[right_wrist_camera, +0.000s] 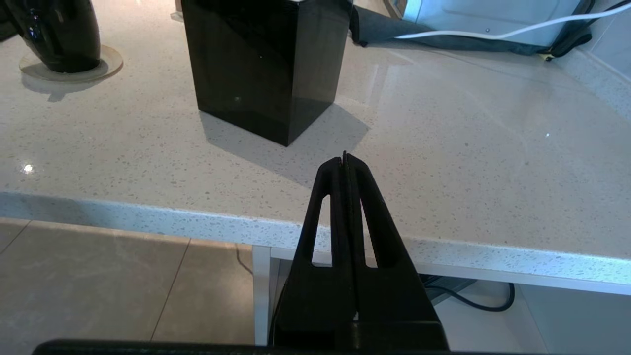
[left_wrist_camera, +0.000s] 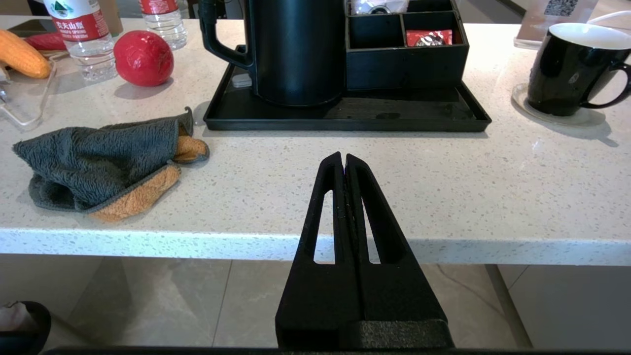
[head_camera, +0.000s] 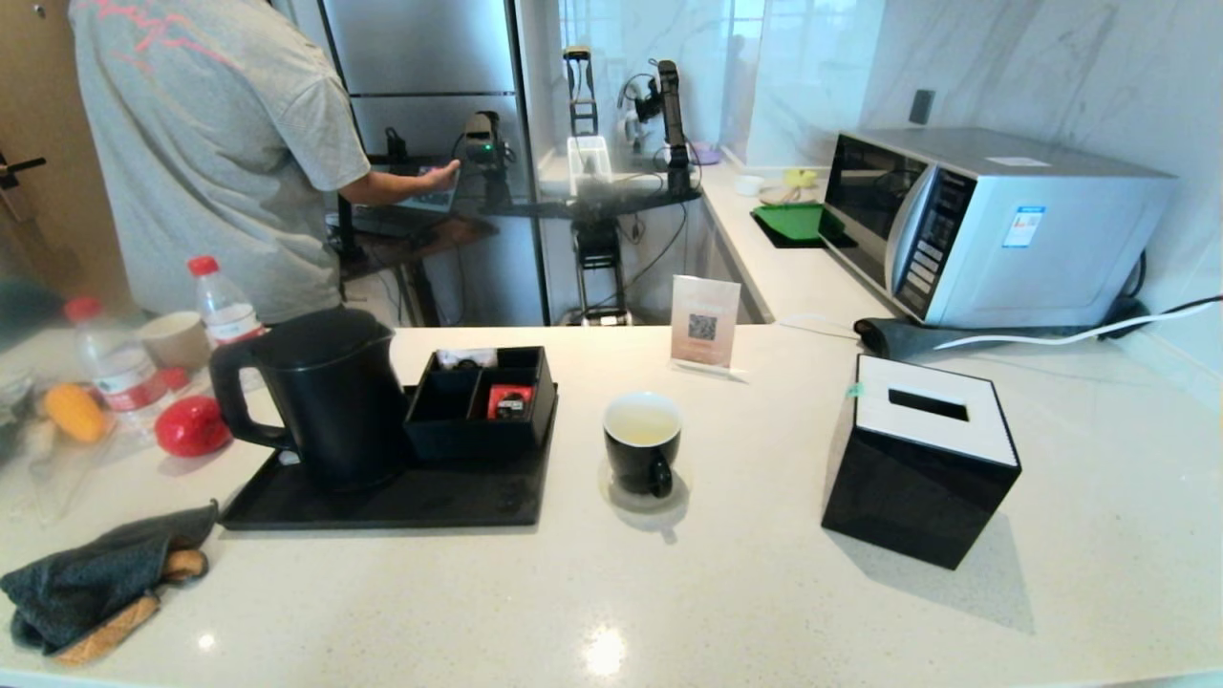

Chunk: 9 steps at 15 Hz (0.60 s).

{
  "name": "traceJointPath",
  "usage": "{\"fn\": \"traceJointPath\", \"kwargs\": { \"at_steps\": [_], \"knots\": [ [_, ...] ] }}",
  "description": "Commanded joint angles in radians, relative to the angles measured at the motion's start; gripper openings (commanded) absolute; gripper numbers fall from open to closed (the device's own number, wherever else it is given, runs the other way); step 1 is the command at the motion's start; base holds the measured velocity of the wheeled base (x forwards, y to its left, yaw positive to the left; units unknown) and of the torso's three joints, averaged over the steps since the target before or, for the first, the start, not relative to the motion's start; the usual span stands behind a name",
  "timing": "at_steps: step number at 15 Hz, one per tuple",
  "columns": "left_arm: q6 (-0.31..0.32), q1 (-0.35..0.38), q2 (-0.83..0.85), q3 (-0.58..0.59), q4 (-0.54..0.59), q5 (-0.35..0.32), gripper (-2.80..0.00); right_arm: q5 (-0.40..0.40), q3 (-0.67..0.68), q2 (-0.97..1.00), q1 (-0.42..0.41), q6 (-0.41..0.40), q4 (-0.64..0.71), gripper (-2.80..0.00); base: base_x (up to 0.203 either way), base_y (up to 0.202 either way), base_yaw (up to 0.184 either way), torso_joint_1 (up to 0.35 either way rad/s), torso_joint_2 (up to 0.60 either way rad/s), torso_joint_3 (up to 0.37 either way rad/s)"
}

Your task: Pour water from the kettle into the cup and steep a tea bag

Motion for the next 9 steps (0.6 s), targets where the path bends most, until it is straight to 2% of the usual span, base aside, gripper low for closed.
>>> {"fn": "traceJointPath", "kwargs": {
  "at_steps": [1,9],
  "knots": [
    [-0.002,0.0,0.0,0.0,0.0,0.001,-2.8,0.0,0.0,-0.006,0.0,-0.001,0.0,-2.8,0.0,0.0,0.0,0.0,0.0,0.0],
    [0.0,0.0,0.0,0.0,0.0,0.001,-2.8,0.0,0.0,-0.006,0.0,0.024,0.0,-2.8,0.0,0.0,0.0,0.0,0.0,0.0]
  ]
}}
